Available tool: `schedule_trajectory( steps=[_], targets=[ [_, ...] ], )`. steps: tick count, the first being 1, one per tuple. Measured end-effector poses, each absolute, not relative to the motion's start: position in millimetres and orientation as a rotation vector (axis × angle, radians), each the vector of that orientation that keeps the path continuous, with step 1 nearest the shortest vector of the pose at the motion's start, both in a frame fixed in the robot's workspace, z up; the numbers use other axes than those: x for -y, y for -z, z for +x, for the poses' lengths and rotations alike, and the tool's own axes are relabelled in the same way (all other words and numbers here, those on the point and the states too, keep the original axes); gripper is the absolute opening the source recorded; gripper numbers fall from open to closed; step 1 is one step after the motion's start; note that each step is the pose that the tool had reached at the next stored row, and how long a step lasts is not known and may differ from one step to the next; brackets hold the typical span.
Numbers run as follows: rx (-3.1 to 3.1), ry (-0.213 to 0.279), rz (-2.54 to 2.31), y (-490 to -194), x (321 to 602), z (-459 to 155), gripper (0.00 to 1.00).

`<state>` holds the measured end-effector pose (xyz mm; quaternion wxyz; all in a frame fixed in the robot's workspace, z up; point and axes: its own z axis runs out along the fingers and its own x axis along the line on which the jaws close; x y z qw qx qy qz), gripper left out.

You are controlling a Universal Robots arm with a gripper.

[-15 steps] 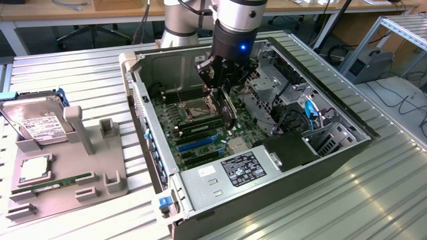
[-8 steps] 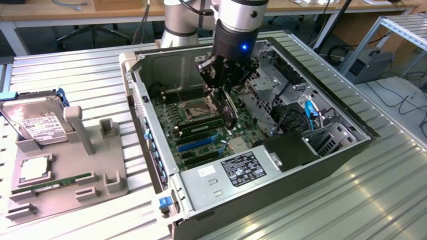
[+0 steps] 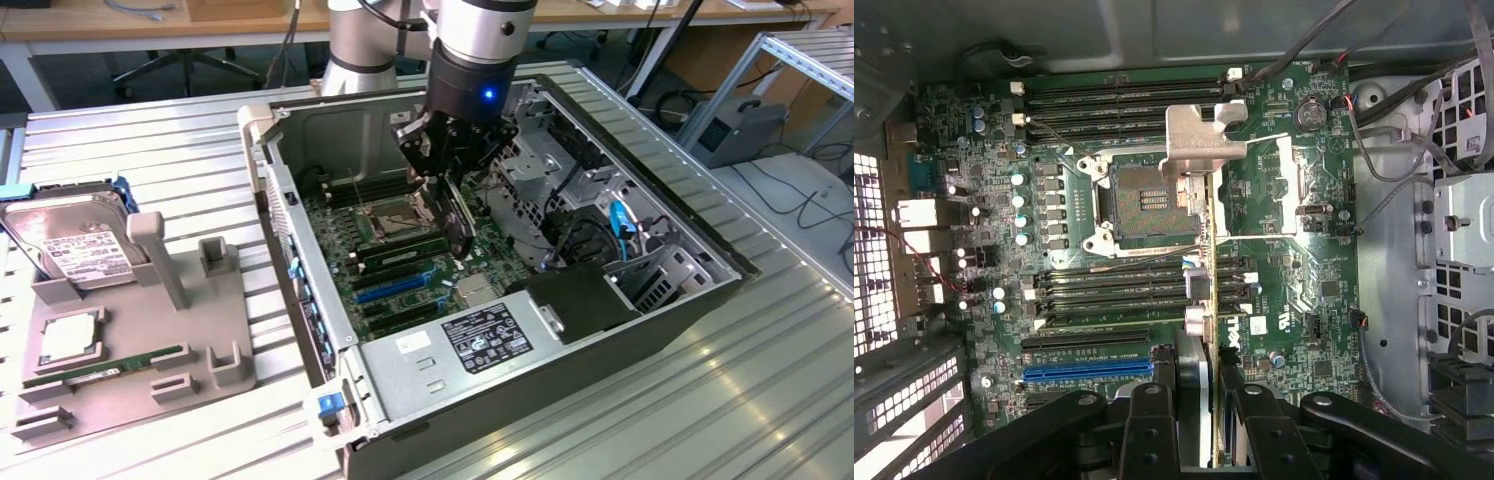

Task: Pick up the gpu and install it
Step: 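Pick up the gpu and move the gpu toward the slot, then insert the gpu into the slot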

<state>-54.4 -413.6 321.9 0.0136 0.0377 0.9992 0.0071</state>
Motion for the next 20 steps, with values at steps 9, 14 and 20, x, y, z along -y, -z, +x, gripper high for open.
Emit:
schedule_trajectory(
  steps=[9, 14, 20],
  targets=[
    [-3.113, -0.022, 0.102, -321.9, 413.6, -54.4, 0.27],
    [-3.114, -0.023, 0.050, -321.9, 413.6, -54.4, 0.27],
    [-3.115, -0.024, -0.015, -321.9, 413.6, -54.4, 0.27]
  ],
)
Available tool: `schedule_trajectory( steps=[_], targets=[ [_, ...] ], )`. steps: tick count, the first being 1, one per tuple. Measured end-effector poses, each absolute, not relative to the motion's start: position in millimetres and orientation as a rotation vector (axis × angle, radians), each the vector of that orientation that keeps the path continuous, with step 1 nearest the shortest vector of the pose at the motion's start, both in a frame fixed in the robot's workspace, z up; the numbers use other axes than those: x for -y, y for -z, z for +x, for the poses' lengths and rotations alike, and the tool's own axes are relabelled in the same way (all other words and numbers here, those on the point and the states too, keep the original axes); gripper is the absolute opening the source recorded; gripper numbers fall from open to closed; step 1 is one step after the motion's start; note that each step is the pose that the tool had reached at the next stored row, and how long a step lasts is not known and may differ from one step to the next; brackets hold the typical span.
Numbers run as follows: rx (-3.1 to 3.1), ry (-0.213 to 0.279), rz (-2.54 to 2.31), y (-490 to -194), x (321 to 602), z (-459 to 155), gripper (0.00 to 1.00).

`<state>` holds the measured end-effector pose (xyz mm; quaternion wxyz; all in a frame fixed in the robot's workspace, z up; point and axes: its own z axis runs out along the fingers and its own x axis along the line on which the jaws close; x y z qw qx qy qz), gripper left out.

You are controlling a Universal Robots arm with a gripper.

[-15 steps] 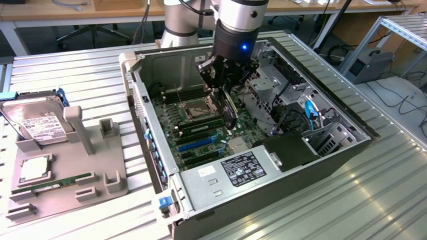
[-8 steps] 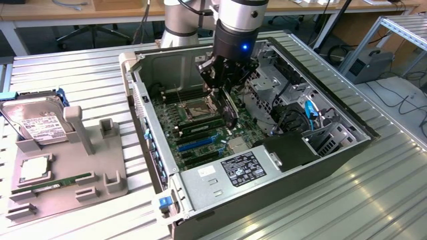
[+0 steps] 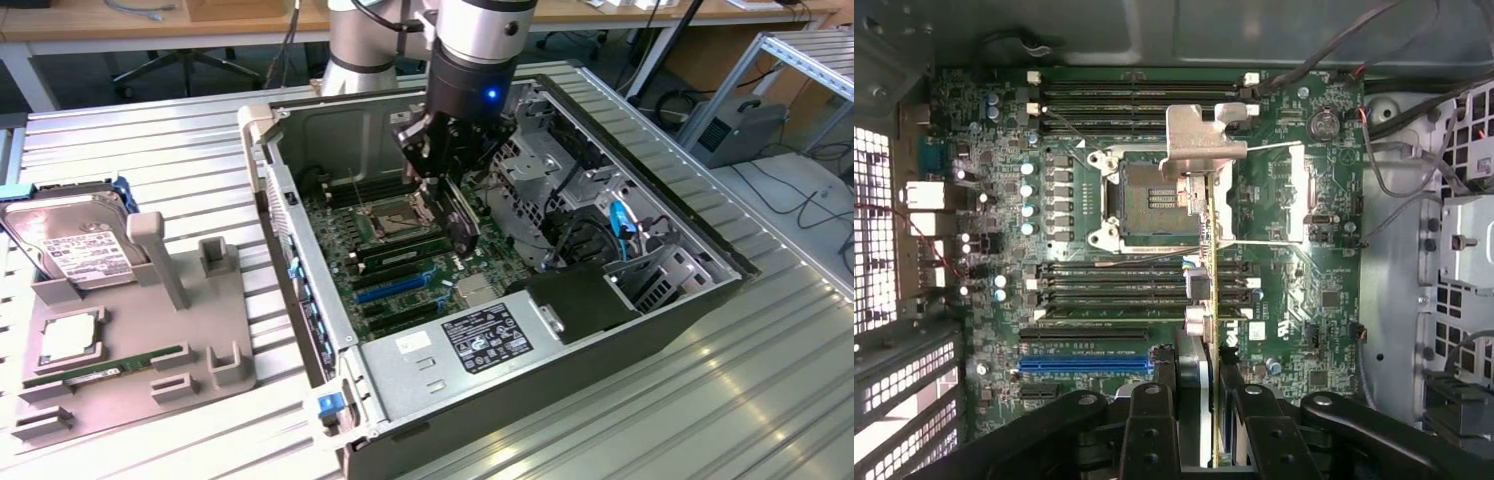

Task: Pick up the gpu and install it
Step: 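Insert the gpu into the slot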

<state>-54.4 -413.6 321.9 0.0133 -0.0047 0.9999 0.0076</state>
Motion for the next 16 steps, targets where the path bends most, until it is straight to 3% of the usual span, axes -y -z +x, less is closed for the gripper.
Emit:
schedule_trajectory(
  steps=[16],
  targets=[
    [-3.109, -0.026, -0.203, -321.8, 413.6, -54.3, 0.27]
  ],
)
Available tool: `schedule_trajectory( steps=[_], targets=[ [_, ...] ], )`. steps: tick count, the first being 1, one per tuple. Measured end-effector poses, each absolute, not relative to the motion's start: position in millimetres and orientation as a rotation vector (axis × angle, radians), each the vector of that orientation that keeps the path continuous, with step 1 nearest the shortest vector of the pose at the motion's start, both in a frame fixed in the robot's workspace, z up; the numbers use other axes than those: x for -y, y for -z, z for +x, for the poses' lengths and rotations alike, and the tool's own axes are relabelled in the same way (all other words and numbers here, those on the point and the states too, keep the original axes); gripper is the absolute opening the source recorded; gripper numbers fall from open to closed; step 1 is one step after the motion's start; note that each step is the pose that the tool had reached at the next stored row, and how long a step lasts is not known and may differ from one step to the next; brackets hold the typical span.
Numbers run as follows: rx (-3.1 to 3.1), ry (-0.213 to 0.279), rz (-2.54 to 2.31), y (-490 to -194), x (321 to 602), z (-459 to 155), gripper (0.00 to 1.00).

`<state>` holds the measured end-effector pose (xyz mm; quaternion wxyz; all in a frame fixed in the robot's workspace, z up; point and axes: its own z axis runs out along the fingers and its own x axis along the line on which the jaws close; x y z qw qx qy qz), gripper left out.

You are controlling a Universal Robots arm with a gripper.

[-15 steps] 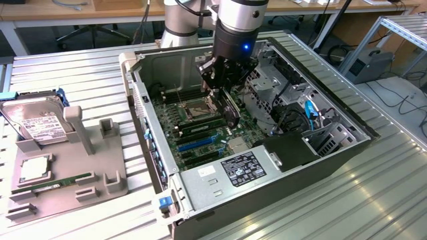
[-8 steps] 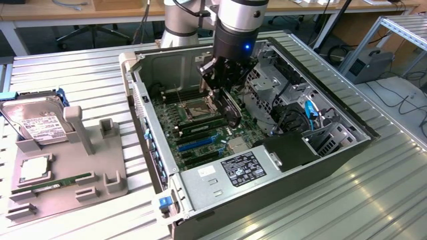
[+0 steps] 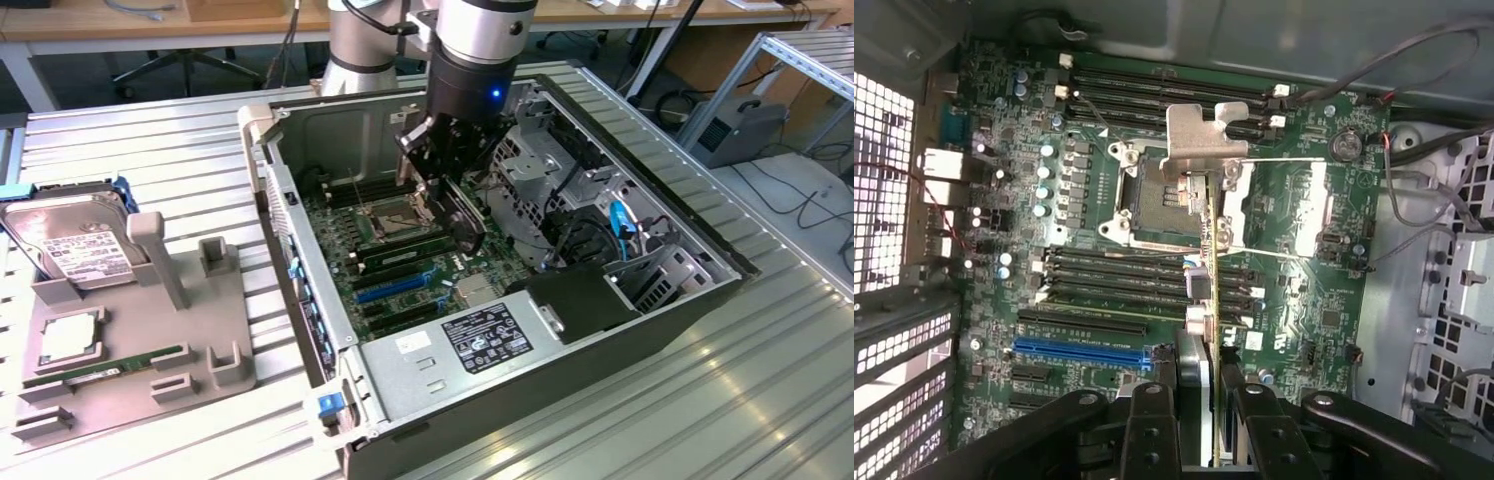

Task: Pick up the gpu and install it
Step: 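Insert the gpu into the slot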

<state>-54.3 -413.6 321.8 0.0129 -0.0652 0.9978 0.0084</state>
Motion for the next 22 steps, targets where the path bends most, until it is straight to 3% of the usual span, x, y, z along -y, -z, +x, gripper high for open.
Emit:
schedule_trajectory(
  steps=[22],
  targets=[
    [-3.094, -0.028, -0.374, -321.8, 413.6, -54.0, 0.27]
  ],
)
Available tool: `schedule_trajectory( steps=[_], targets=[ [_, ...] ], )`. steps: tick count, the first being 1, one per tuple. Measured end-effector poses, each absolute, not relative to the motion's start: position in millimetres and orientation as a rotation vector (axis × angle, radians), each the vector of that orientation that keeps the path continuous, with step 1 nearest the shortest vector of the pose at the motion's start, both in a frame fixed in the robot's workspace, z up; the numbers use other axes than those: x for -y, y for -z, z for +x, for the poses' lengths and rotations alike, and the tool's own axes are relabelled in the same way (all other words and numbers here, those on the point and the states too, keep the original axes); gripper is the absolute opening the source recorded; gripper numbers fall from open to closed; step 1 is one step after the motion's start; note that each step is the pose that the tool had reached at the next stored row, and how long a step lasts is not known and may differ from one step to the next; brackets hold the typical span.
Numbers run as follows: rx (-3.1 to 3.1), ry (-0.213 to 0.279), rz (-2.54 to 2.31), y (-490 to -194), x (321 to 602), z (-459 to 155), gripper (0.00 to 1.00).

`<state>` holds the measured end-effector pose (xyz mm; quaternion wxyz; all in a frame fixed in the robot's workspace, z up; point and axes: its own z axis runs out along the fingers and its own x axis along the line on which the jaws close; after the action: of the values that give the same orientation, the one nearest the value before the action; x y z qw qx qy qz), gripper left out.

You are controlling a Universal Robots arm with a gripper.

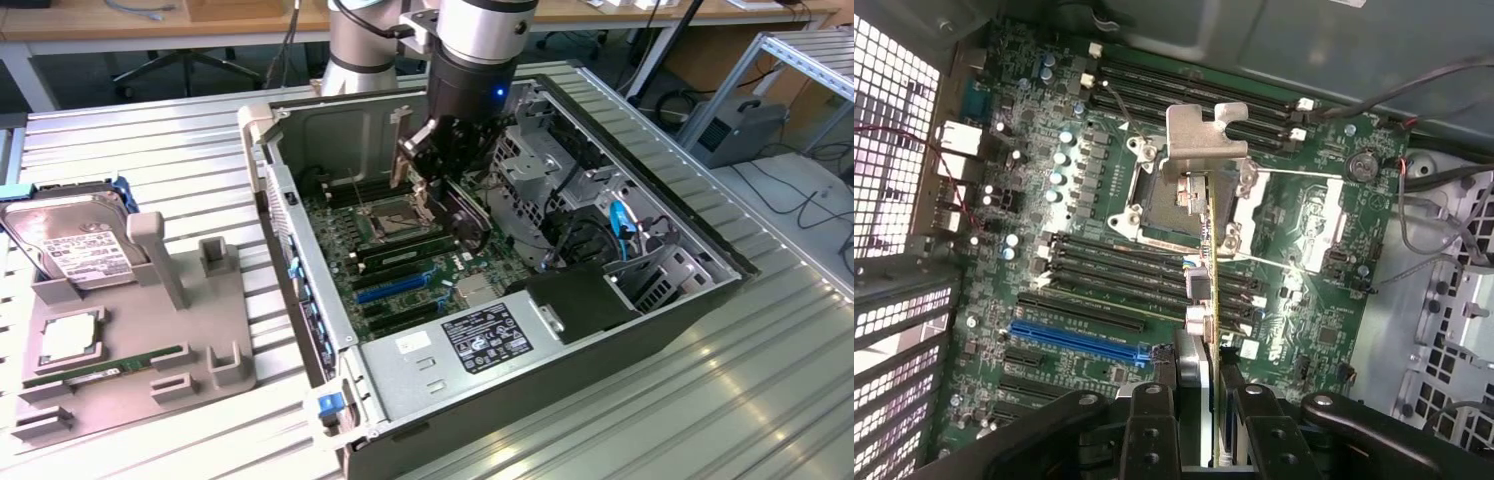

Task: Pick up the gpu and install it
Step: 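Insert the gpu into the slot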

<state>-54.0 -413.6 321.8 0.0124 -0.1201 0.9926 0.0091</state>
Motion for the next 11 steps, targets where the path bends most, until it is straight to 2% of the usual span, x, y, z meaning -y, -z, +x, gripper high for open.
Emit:
schedule_trajectory(
  steps=[11],
  targets=[
    [-3.086, -0.029, -0.439, -321.8, 413.6, -53.9, 0.27]
  ],
)
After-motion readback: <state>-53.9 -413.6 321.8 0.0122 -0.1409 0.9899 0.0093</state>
